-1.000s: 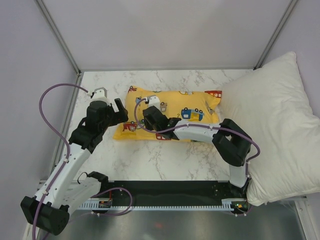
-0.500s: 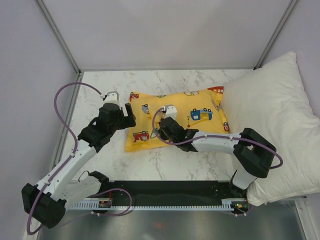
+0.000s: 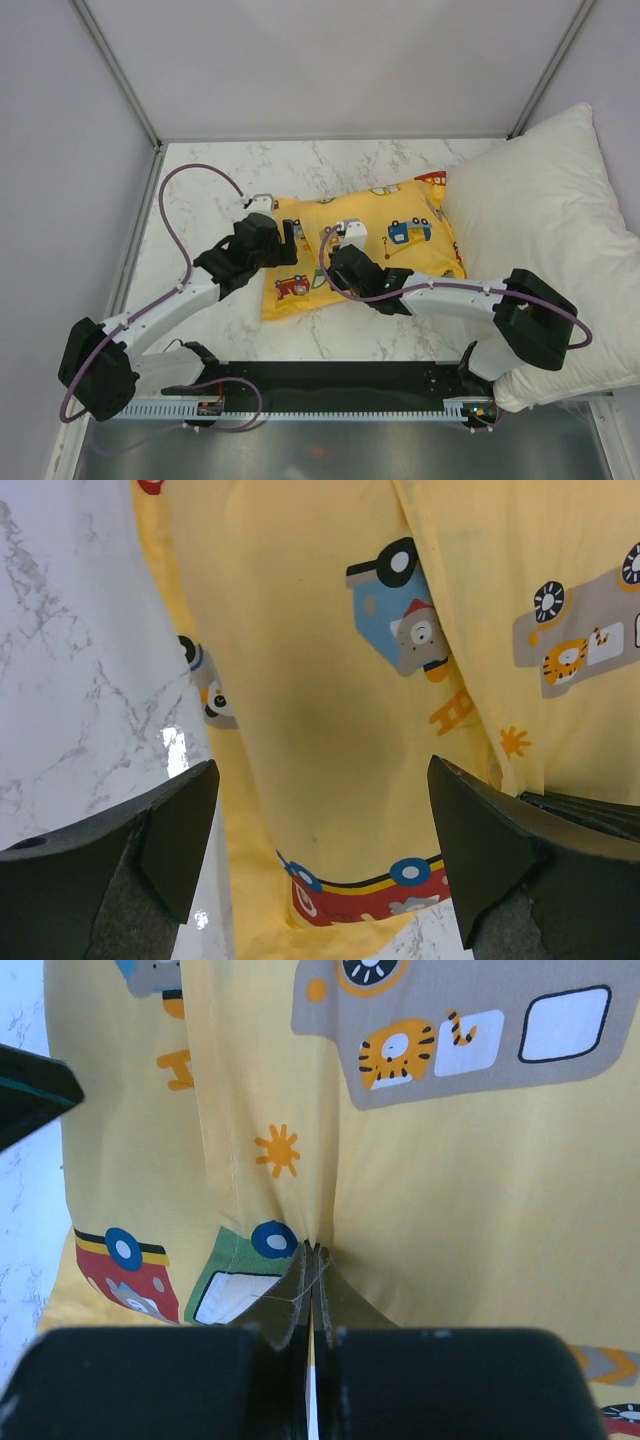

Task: Remove the pillowcase from the pillow
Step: Expand the opening of the pillowcase

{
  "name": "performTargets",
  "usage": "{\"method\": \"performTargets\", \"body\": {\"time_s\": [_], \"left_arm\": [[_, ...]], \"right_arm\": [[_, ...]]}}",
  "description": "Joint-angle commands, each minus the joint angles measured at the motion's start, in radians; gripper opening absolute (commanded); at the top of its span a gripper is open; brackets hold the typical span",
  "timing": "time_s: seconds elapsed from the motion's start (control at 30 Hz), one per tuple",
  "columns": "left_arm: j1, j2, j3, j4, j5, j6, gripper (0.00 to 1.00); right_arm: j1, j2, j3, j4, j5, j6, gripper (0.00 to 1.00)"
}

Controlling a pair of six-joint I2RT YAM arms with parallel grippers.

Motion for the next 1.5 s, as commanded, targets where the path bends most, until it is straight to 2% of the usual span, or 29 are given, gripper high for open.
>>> {"method": "performTargets", "body": {"time_s": [0.0,0.17,0.37,0.43,0.47,0.5,0.53,0.6,0.73,0.83,0.87,0.93,1.03,1.27,1.47], "left_arm": [[-0.027,0.061,0.012,0.090,-0.031,-0.046,0.92],[-0.033,0.141,0.003,0.114,-0.031,-0.060,0.92],[-0.040,0.178,-0.038,0.226,0.047,-0.072,0.92],[-0.042,0.190,-0.043,0.250,0.058,-0.070,0.76],[-0.042,0.202,-0.046,0.251,0.062,-0.064,0.63],[-0.042,0.205,-0.050,0.253,0.062,-0.064,0.29],[-0.042,0.207,-0.057,0.262,0.061,-0.061,0.18],[-0.042,0.204,-0.086,0.282,0.070,-0.055,0.02],[-0.042,0.190,-0.142,0.332,0.099,-0.046,0.02],[-0.042,0.172,-0.172,0.371,0.119,-0.055,0.02],[-0.042,0.170,-0.178,0.378,0.127,-0.058,0.02],[-0.042,0.161,-0.190,0.385,0.134,-0.066,0.02],[-0.042,0.153,-0.205,0.394,0.146,-0.073,0.02],[-0.040,0.116,-0.233,0.405,0.160,-0.090,0.02],[-0.040,0.051,-0.256,0.394,0.162,-0.098,0.02]], "right_arm": [[0.013,-0.011,-0.027,-0.101,0.004,0.010,0.00],[0.021,-0.031,-0.024,-0.100,0.001,0.012,0.00],[0.036,-0.024,-0.017,-0.100,-0.003,0.012,0.00],[0.038,-0.016,-0.015,-0.100,-0.003,0.016,0.00],[0.042,-0.014,-0.012,-0.100,-0.003,0.016,0.00],[0.042,-0.014,-0.007,-0.100,-0.002,0.015,0.00],[0.042,-0.016,-0.004,-0.100,-0.002,0.010,0.00],[0.045,-0.021,0.012,-0.101,0.000,-0.002,0.00],[0.049,-0.027,0.049,-0.112,0.001,-0.043,0.03],[0.053,-0.037,0.086,-0.123,0.003,-0.066,0.20],[0.055,-0.041,0.107,-0.124,0.004,-0.083,0.30],[0.061,-0.051,0.137,-0.127,0.003,-0.106,0.41],[0.068,-0.047,0.167,-0.127,0.004,-0.126,0.52],[0.068,0.050,0.232,-0.113,0.032,-0.177,0.66],[0.067,0.186,0.287,-0.135,0.161,-0.186,0.77]]}}
